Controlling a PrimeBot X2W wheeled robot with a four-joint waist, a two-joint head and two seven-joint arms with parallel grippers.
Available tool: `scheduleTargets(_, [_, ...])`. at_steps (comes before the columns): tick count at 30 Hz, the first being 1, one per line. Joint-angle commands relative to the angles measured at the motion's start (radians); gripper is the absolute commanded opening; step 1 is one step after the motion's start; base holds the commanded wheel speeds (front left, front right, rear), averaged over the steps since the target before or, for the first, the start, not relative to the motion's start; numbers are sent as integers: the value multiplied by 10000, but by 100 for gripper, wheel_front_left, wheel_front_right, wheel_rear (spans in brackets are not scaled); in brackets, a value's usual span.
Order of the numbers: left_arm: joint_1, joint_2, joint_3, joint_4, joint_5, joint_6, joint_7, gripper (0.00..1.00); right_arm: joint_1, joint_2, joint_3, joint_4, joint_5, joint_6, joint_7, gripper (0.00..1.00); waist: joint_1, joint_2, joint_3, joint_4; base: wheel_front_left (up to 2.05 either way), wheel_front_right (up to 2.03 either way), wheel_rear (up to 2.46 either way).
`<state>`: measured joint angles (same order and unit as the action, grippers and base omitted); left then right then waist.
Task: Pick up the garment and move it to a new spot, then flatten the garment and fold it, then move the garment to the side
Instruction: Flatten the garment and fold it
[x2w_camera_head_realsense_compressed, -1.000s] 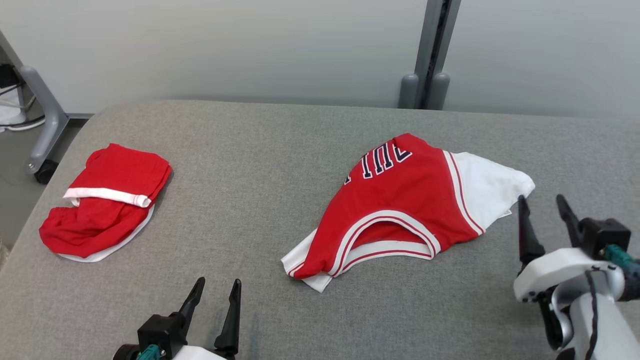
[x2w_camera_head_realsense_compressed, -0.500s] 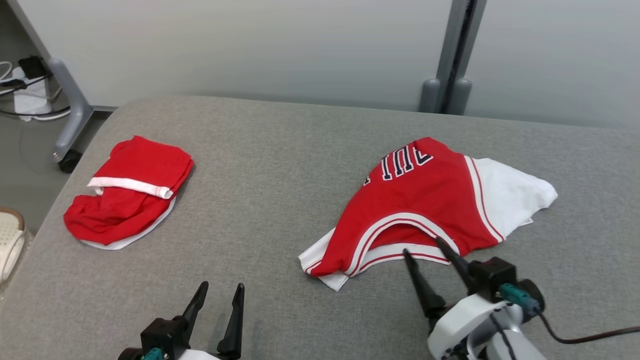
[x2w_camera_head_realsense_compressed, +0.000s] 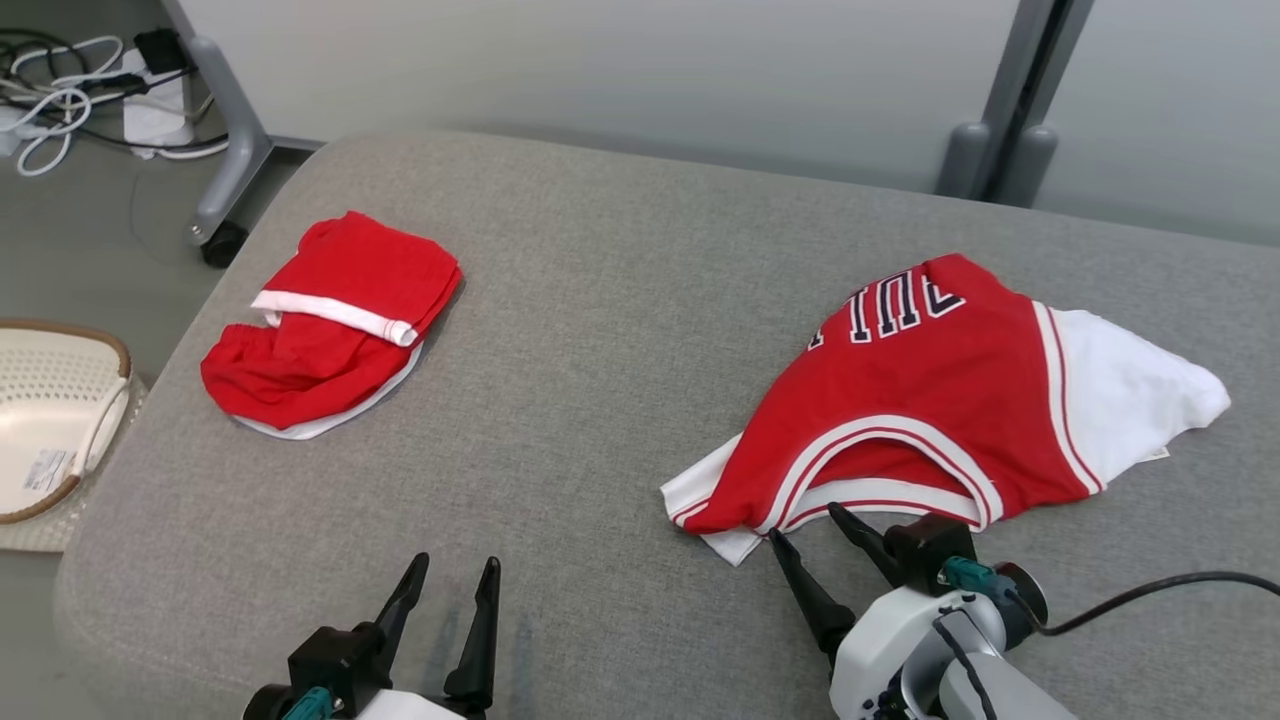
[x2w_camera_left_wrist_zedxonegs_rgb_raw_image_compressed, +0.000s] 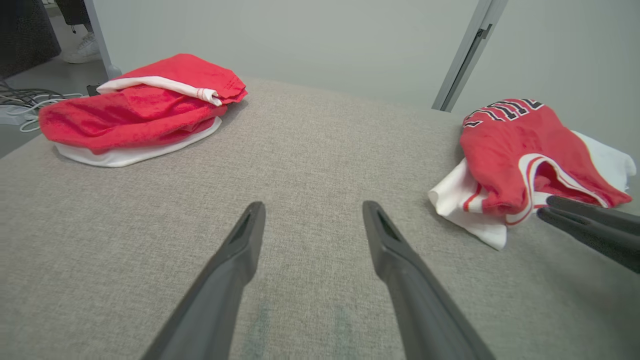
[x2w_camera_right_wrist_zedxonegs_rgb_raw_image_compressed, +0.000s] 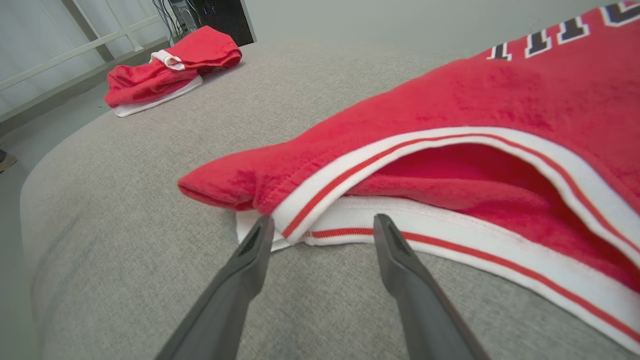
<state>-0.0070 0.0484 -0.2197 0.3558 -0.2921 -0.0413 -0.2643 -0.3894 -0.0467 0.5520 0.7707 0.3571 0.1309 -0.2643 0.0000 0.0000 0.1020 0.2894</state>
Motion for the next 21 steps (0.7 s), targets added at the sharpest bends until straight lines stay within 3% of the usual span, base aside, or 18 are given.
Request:
scheduleTargets(1, [-179,39,12,-40,-19,45,-2,100,-118,-77,-33,80,107,-3,-1,100,0,0,144,145,0,0,0])
scheduleTargets(5, [-295,37,-44,-73,-120,83,-2,100,-455,-72,233,473,317,-3,-1,100,0,0,390,342,0,0,0])
scheduleTargets(6, [-304,37,-58,-80,-140,97,-2,100,-522,-73,277,480,359,-3,-1,88,0,0,433,362,0,0,0])
scheduleTargets(7, [-306,37,-69,-80,-151,97,-2,100,-588,-72,315,480,383,-3,-1,48,0,0,463,371,0,0,0])
scheduleTargets(9, [-335,39,-73,-79,-176,129,-2,100,-718,-72,434,438,427,-3,-1,0,0,0,509,369,0,0,0])
scheduleTargets(21, [-282,39,-60,16,-312,158,-2,100,-2335,-94,-338,-1815,253,-1,-1,0,0,0,16,-64,0,0,0])
